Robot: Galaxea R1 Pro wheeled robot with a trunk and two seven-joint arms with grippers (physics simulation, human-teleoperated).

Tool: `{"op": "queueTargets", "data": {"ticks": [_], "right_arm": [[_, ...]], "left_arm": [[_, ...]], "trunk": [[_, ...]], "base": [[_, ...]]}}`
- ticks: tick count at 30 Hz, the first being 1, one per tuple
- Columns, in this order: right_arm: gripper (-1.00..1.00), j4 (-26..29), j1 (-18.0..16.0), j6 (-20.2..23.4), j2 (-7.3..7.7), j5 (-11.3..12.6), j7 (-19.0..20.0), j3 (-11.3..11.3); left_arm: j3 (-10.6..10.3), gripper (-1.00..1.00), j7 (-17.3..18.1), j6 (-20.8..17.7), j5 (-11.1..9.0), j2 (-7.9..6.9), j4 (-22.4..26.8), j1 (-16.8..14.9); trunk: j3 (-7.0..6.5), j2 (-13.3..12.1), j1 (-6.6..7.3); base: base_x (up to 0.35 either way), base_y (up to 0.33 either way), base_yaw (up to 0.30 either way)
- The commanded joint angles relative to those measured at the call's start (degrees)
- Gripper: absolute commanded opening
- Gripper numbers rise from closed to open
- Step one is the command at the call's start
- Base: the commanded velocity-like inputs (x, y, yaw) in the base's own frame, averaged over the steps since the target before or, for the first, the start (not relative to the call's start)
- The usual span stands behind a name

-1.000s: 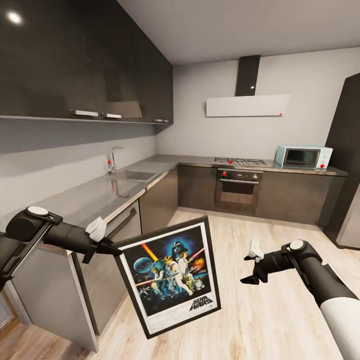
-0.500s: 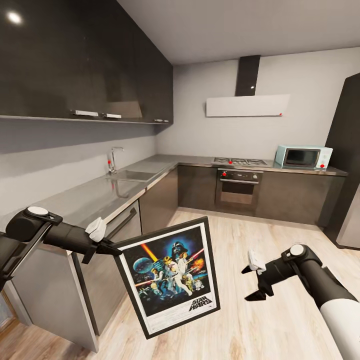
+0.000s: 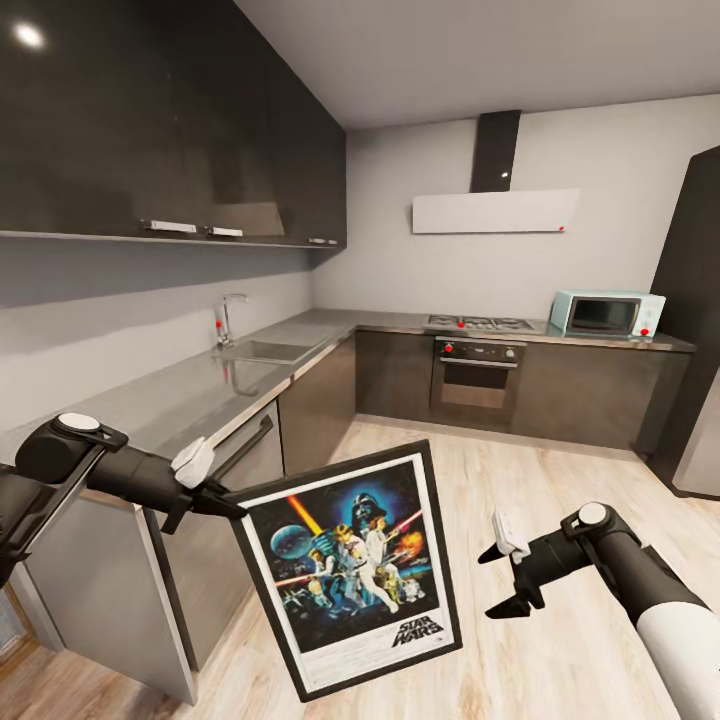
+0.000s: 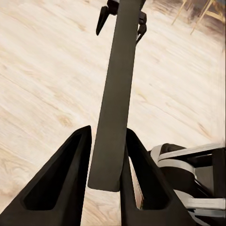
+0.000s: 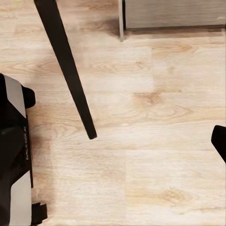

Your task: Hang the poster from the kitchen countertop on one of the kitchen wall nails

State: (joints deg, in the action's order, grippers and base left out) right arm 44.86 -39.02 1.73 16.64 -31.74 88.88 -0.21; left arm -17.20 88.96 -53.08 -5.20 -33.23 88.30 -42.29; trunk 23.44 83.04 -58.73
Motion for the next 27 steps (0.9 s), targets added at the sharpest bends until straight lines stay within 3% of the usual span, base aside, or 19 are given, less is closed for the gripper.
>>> {"op": "queueTargets", "data": {"ticks": [1,10,23,27], "right_arm": [[1.00,0.0,0.0,0.2,-0.03,-0.2,0.2,0.0],[1.00,-0.2,0.0,0.2,-0.41,2.1,0.1,0.2],[1.00,-0.3,0.3,-0.2,-1.53,2.6,0.1,0.2],[1.00,-0.3,0.3,-0.3,-1.59,4.6,0.1,0.2]], "left_arm": [[-0.1,-1.00,0.3,-0.5,-0.2,-0.05,0.0,-0.1],[0.6,-1.00,1.0,-0.5,-0.2,0.79,0.1,-0.1],[1.3,-1.00,1.0,-0.5,-0.2,0.89,0.1,-0.1],[1.3,-1.00,1.0,-0.5,-0.2,0.89,0.1,-0.1]], "trunk": [[0.07,0.0,0.00],[0.07,0.0,0.00],[0.07,0.0,0.00],[0.07,0.0,0.00]], "base": [[0.000,0.000,0.000],[0.000,0.000,0.000],[0.000,0.000,0.000],[0.000,0.000,0.000]]}}
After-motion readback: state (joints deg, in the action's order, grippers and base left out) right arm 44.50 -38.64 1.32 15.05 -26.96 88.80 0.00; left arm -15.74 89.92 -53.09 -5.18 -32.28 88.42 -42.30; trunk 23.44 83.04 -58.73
